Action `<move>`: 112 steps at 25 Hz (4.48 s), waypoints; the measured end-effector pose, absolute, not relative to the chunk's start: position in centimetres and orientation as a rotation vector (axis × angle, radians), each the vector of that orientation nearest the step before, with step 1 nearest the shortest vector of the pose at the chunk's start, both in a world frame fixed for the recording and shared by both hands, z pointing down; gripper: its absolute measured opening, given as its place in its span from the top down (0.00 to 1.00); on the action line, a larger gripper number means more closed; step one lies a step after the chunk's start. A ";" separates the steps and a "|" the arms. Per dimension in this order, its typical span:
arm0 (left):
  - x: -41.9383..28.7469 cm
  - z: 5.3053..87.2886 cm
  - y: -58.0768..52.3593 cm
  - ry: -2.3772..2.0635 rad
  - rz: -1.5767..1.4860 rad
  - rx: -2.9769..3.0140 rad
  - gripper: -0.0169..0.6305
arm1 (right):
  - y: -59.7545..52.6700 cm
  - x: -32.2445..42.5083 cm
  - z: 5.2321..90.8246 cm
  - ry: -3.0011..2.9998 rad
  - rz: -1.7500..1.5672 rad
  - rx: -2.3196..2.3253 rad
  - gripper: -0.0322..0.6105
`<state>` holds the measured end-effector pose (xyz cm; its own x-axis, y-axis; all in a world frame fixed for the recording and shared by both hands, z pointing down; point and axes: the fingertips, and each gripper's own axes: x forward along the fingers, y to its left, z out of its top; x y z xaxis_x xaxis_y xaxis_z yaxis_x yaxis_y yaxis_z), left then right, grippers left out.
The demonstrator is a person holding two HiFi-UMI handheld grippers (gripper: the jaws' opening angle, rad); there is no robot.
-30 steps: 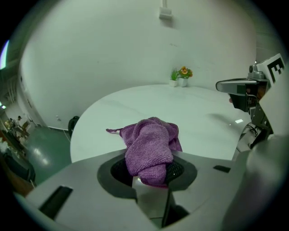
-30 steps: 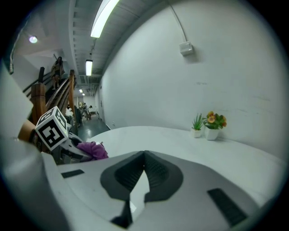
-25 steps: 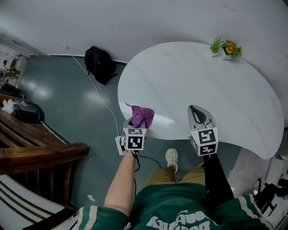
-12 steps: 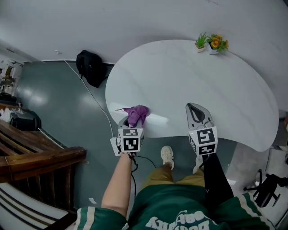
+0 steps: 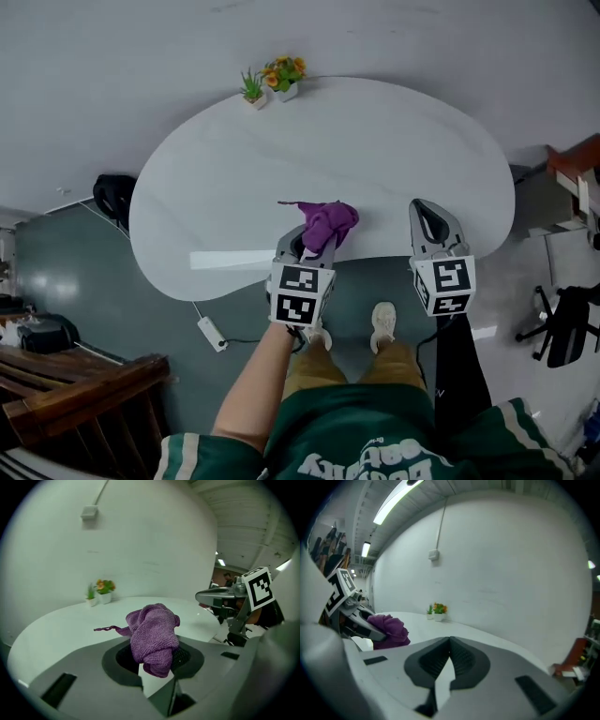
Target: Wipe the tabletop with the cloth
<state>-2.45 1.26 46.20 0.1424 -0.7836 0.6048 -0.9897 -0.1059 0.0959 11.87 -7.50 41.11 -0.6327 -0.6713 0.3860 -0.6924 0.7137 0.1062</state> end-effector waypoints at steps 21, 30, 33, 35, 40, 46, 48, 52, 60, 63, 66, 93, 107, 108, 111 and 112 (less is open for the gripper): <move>34.5 57.0 -6.8 -1.314 0.814 2.043 0.78 | -10.7 44.6 43.7 -2.339 0.204 1.379 0.95; 27.2 57.1 -5.4 -1.448 0.775 1.937 0.78 | -10.3 37.5 44.3 -2.427 0.197 1.230 0.95; 23.9 57.2 -4.5 -1.488 0.753 1.889 0.78 | -9.8 34.1 44.5 -2.455 0.187 1.167 0.95; 21.4 57.3 -3.9 -1.512 0.731 1.867 0.78 | -9.4 31.7 44.6 -2.464 0.180 1.134 0.95; 15.7 57.3 -1.7 -1.561 0.681 1.834 0.77 | -6.8 25.2 45.0 -2.487 0.166 1.026 0.95; 9.6 57.3 1.3 -1.602 0.665 1.789 0.77 | -3.7 18.9 45.6 -2.489 0.165 0.956 0.95; 7.3 57.3 2.4 -1.613 0.661 1.778 0.77 | -2.8 17.0 45.6 -2.495 0.161 0.939 0.95; 2.6 57.3 4.8 -1.637 0.663 1.758 0.77 | -1.3 13.0 45.7 -2.505 0.157 0.919 0.95; -8.2 57.4 11.0 -1.721 0.676 1.651 0.77 | 3.4 3.3 46.4 -2.552 0.168 0.807 0.94; -12.2 57.5 13.4 -1.754 0.667 1.604 0.77 | 4.9 -0.9 46.3 -2.575 0.157 0.752 0.94; -15.9 57.5 15.7 -1.788 0.657 1.555 0.77 | 6.6 -5.1 46.2 -2.597 0.138 0.682 0.95; -36.2 57.1 31.5 -1.971 0.593 1.233 0.77 | 15.4 -22.7 43.1 -2.671 -0.007 0.391 0.95; -26.4 36.4 16.8 -2.208 0.344 1.637 0.78 | 5.0 -8.2 31.5 -2.819 -0.022 0.647 0.95; -25.0 34.9 15.5 -2.215 0.327 1.678 0.78 | 4.2 -7.1 30.8 -2.827 -0.037 0.659 0.95; -20.4 31.0 12.3 -2.225 0.293 1.798 0.77 | 2.6 -4.1 29.6 -2.839 -0.087 0.660 0.95; -19.1 30.1 11.5 -2.231 0.292 1.828 0.77 | 2.2 -2.9 29.2 -2.847 -0.097 0.665 0.95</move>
<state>-19.05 11.51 30.05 -0.1873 -0.9320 0.3104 -0.9805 0.1966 -0.0012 -2.89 2.16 29.23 -0.8746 -0.4444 0.1940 -0.4301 0.8957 0.1128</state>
